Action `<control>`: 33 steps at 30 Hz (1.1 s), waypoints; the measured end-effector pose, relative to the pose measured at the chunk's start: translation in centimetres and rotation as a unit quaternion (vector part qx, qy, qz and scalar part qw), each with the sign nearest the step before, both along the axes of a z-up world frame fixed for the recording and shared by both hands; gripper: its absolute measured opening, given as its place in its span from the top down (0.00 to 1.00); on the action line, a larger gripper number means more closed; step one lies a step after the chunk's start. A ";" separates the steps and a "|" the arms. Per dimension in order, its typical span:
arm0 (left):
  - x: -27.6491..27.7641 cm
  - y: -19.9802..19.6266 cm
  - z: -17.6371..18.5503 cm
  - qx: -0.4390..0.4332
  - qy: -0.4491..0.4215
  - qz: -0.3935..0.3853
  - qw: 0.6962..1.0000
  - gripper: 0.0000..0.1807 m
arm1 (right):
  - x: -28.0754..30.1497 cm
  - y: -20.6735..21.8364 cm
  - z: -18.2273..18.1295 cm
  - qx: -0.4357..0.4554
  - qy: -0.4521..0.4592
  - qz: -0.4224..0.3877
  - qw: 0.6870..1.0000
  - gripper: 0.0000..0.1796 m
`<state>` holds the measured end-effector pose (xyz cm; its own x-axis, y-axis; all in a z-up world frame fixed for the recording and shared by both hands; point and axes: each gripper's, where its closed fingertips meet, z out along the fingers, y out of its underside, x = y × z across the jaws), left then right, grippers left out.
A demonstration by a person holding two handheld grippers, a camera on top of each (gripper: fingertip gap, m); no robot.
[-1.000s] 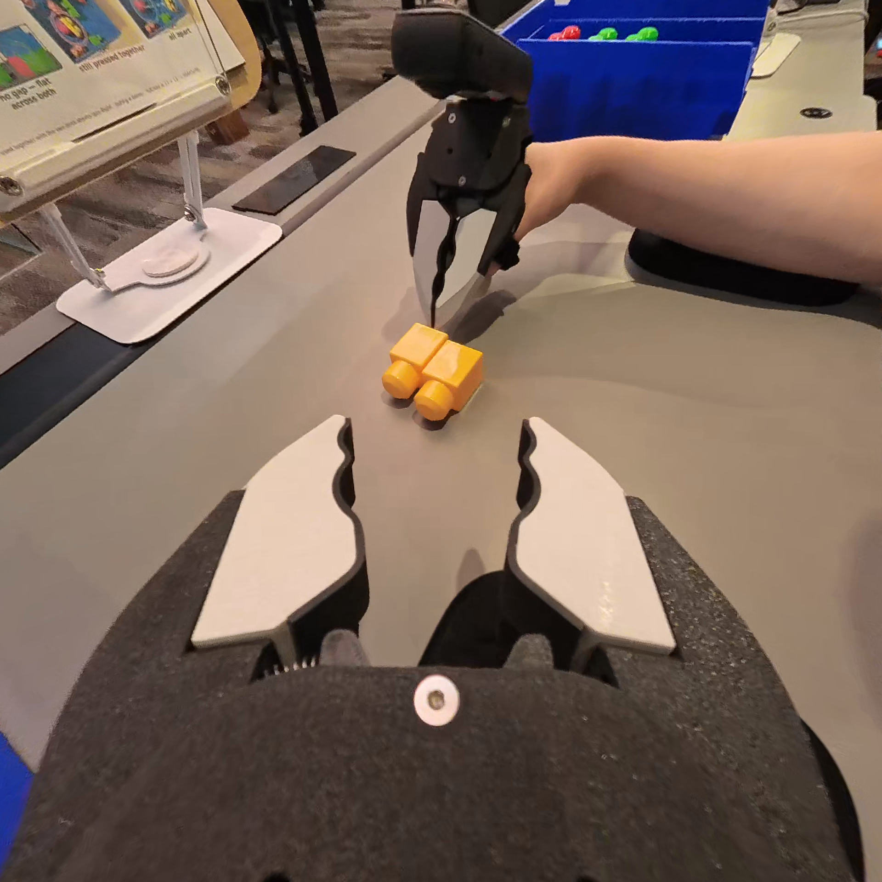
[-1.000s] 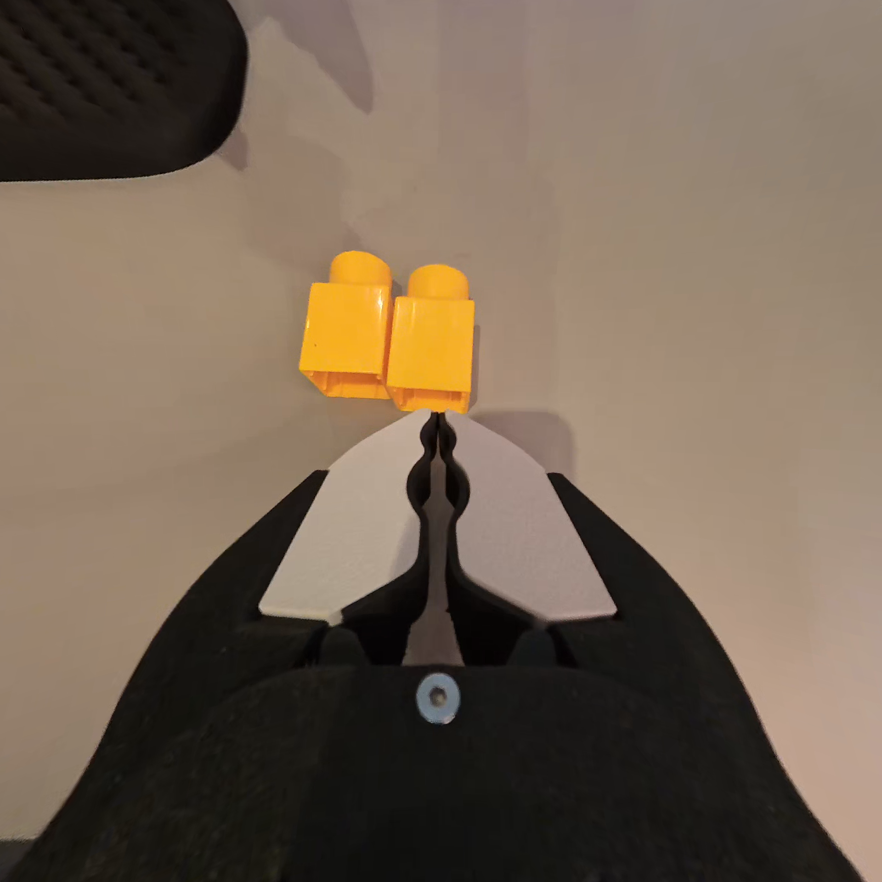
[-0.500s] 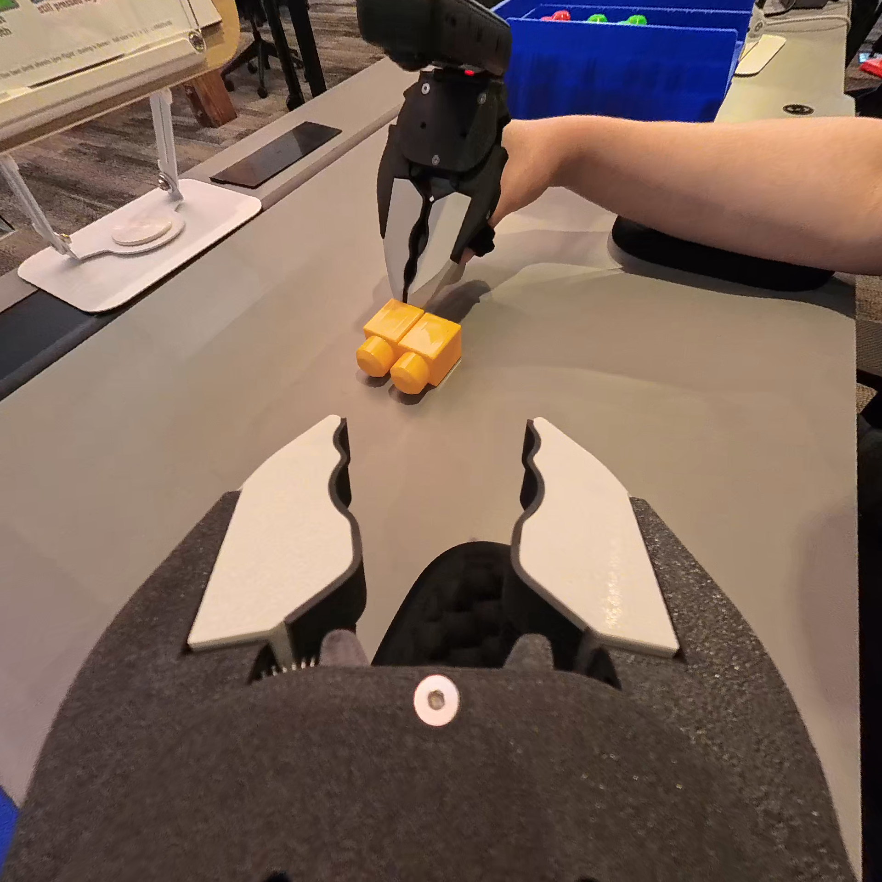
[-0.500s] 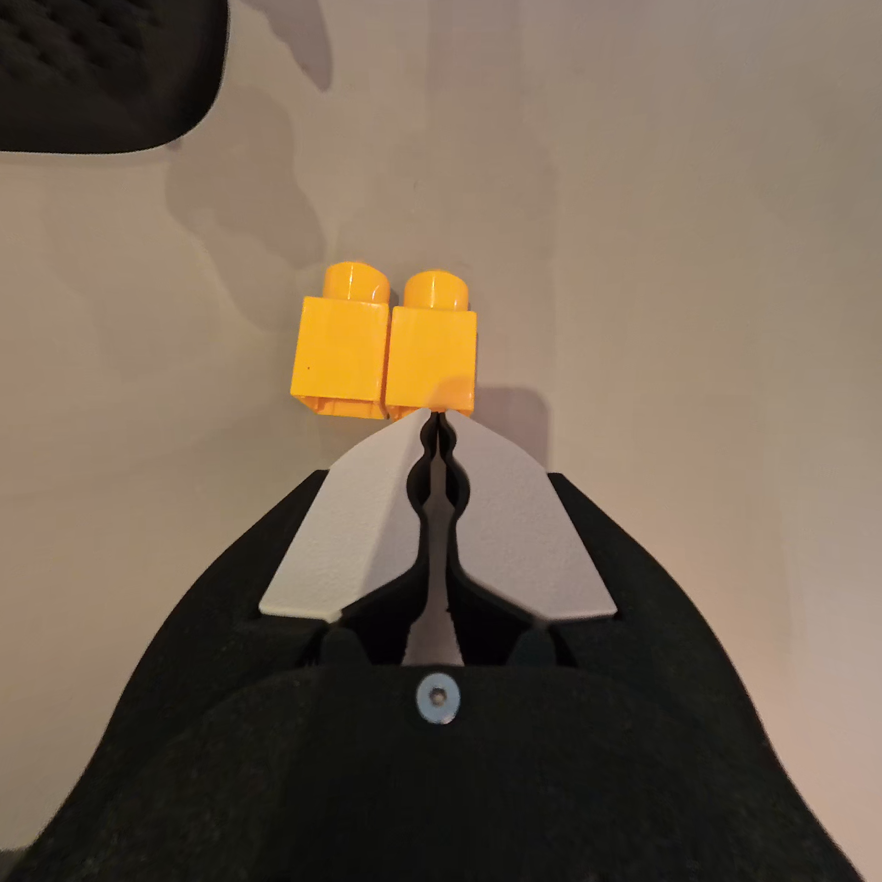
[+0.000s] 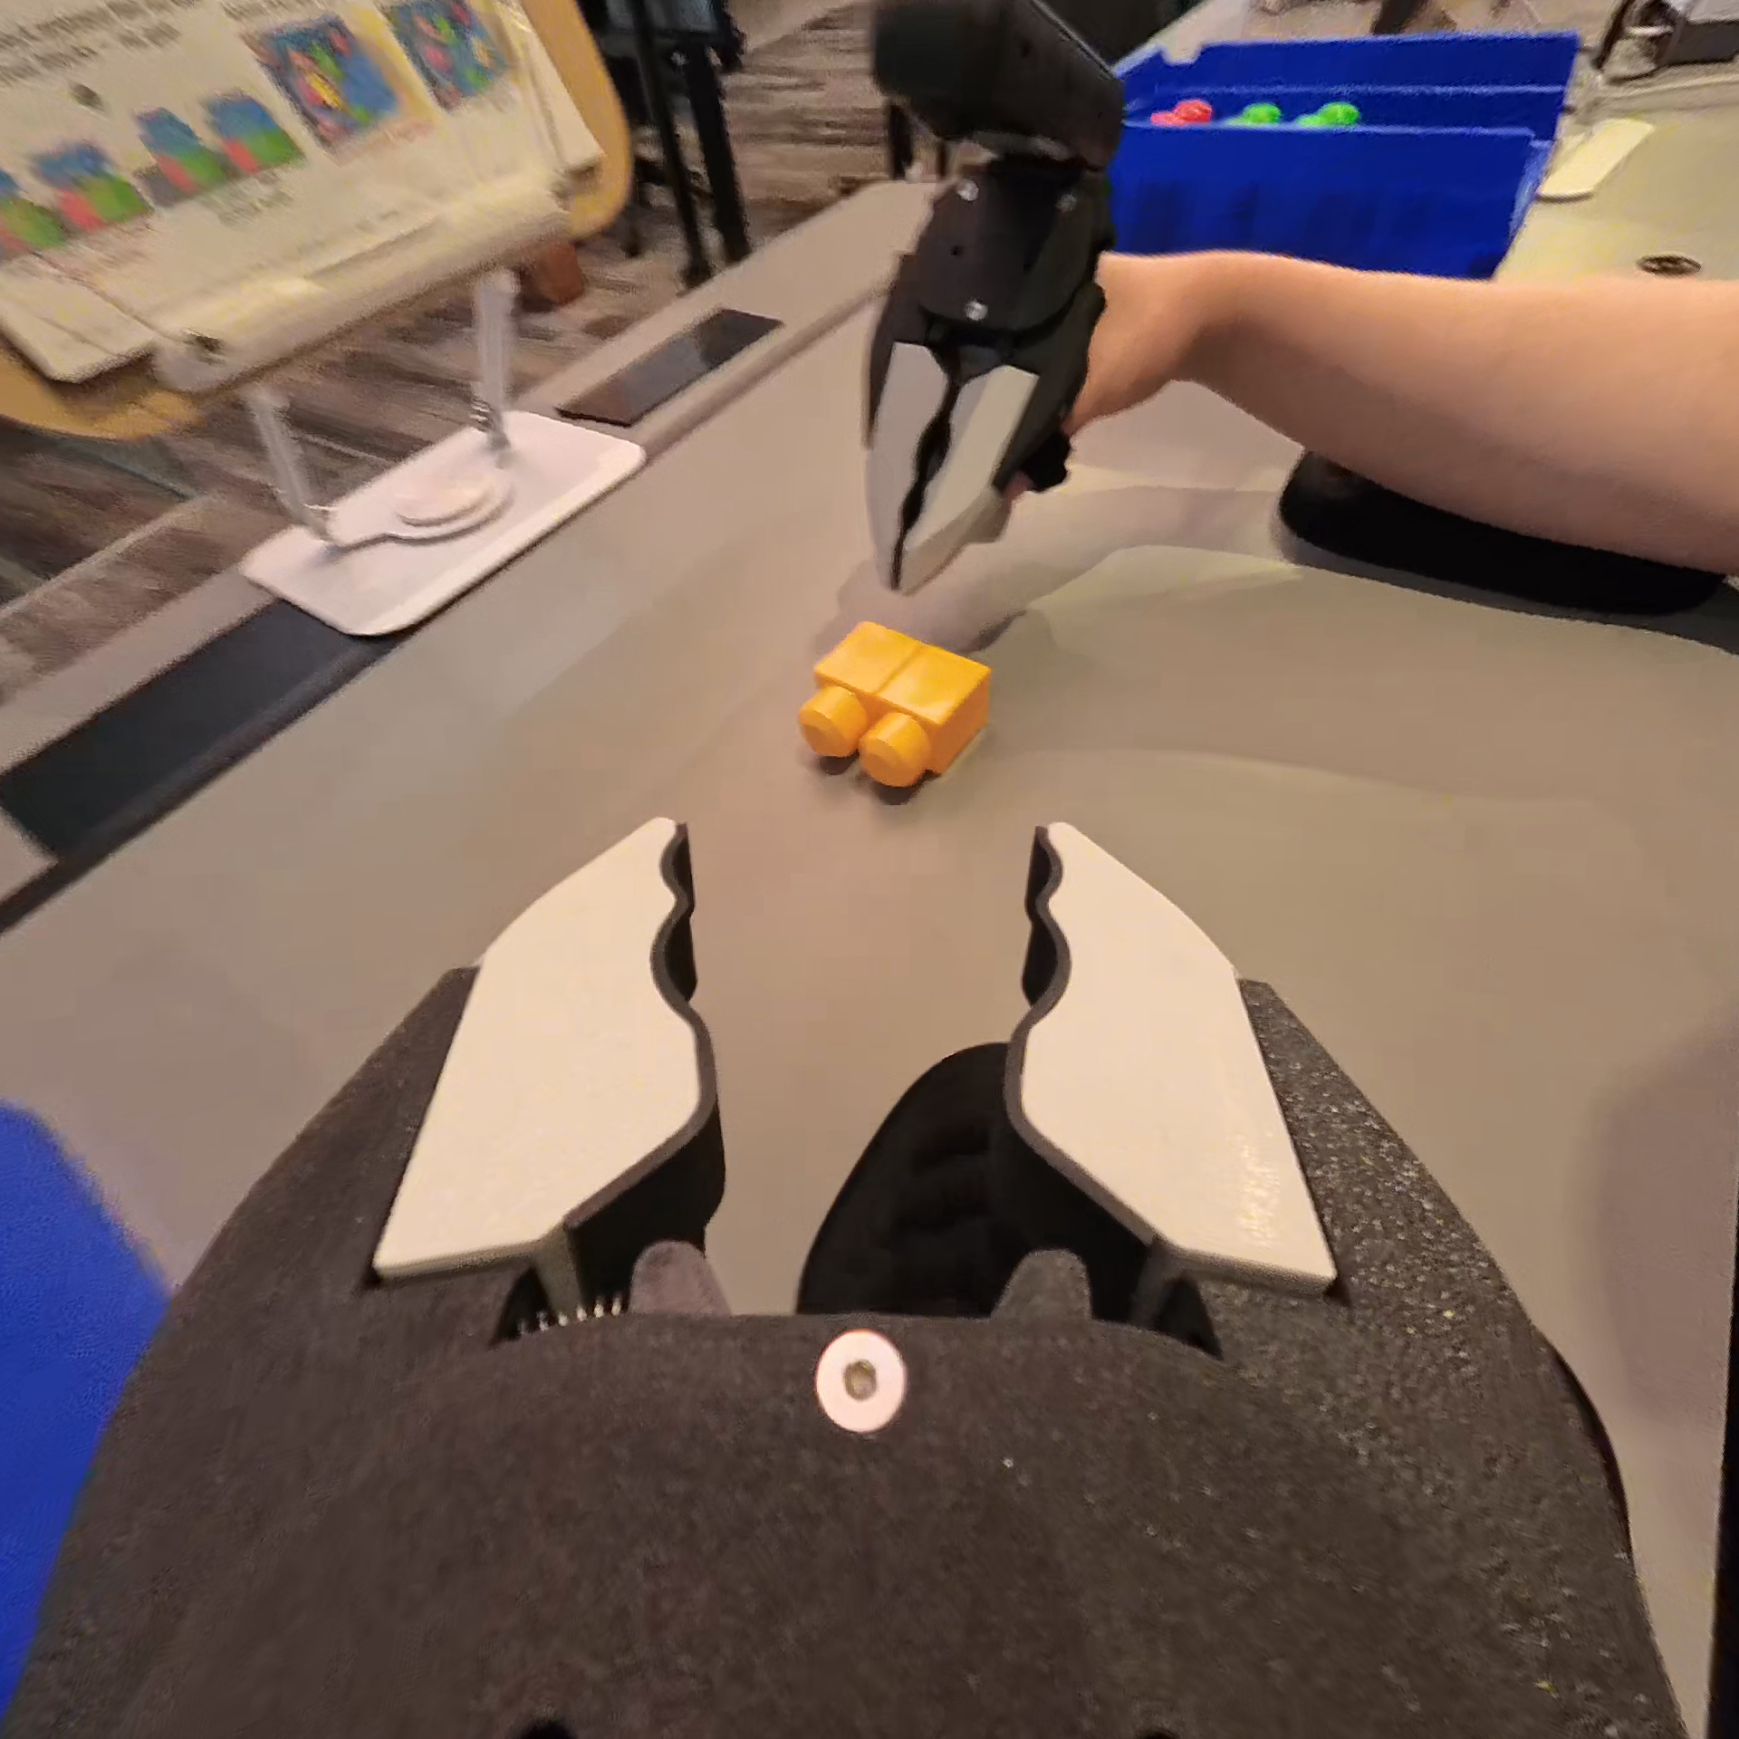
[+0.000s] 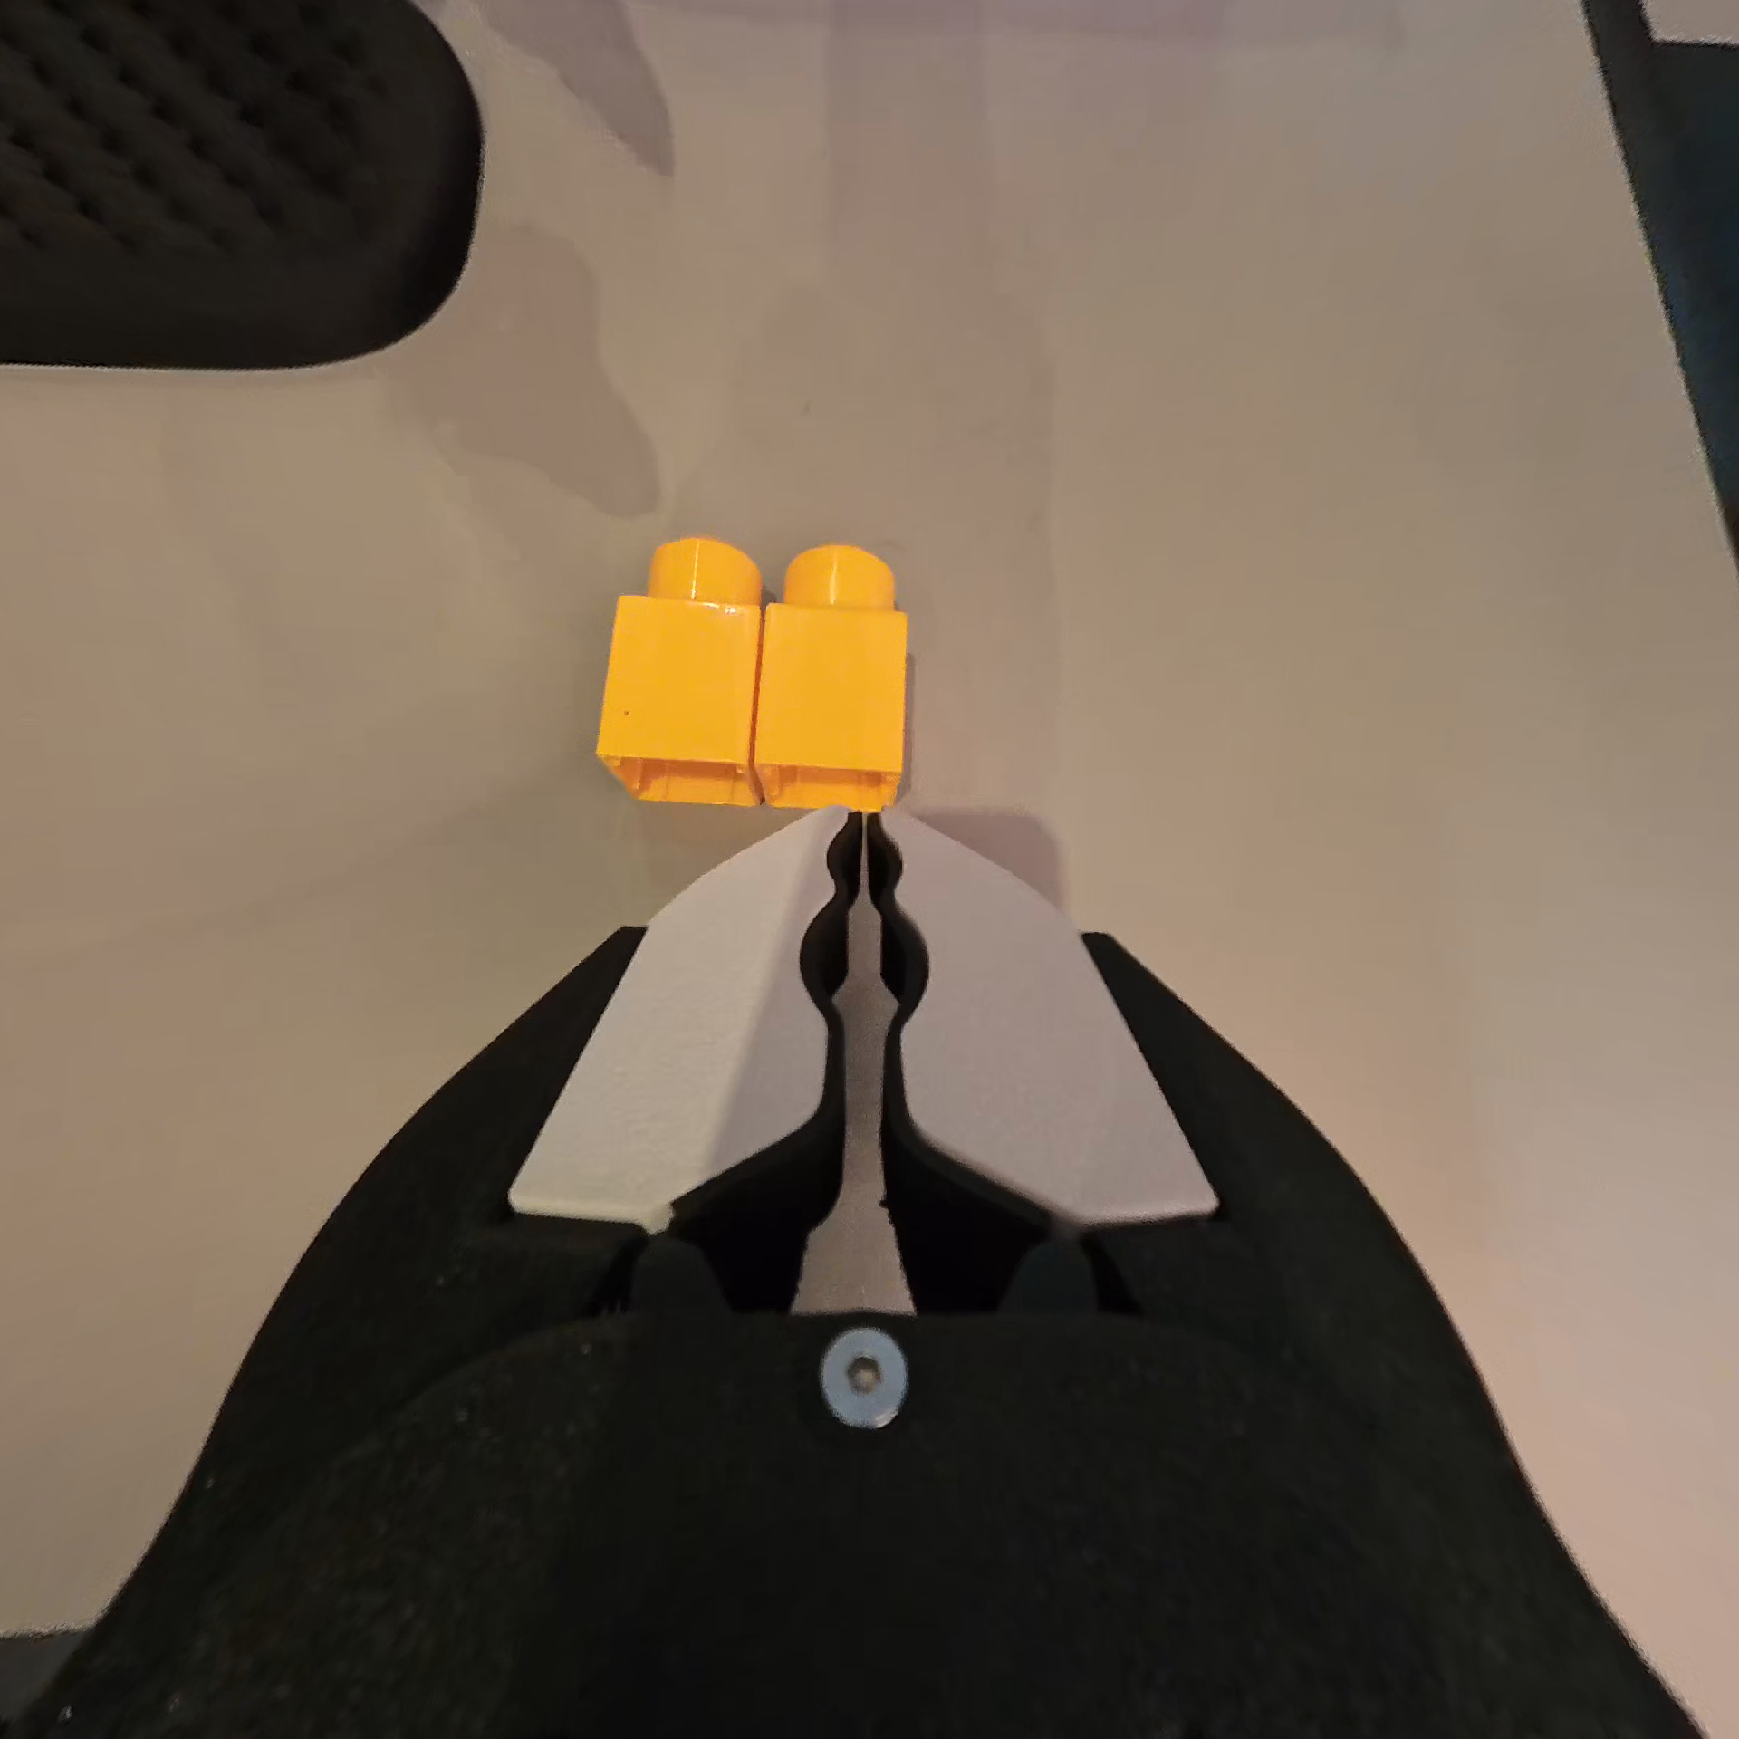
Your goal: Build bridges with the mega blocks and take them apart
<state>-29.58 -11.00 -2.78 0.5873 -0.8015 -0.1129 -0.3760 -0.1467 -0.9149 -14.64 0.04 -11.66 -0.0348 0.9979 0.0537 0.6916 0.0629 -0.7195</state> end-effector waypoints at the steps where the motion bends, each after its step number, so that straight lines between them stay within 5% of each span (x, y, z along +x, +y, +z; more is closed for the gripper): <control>1: -1.5 0.2 1.1 0.008 0.005 0.021 1.000 0.62 | 0.2 0.1 0.2 0.000 0.006 -0.002 1.000 0.99; 7: -17.7 2.8 7.3 0.051 0.110 0.216 0.969 0.71 | 1.7 1.0 1.2 -0.024 0.034 -0.029 0.999 0.98; 12: -24.2 4.0 3.9 -0.099 0.113 0.226 0.962 0.70 | 2.7 1.6 1.2 -0.045 0.038 -0.051 0.997 0.96; 22: -24.0 5.0 -5.9 -0.201 0.118 0.227 0.946 0.63 | 3.5 1.9 2.9 -0.069 0.049 -0.090 0.992 0.93; 28: -22.2 7.3 -6.6 -0.267 -0.022 0.243 0.932 0.68 | 3.6 2.5 6.1 -0.082 0.117 -0.124 0.982 0.93; 33: -22.8 7.8 -9.0 -0.271 0.090 0.256 0.924 0.61 | 4.0 2.3 6.5 -0.078 0.119 -0.134 0.981 0.93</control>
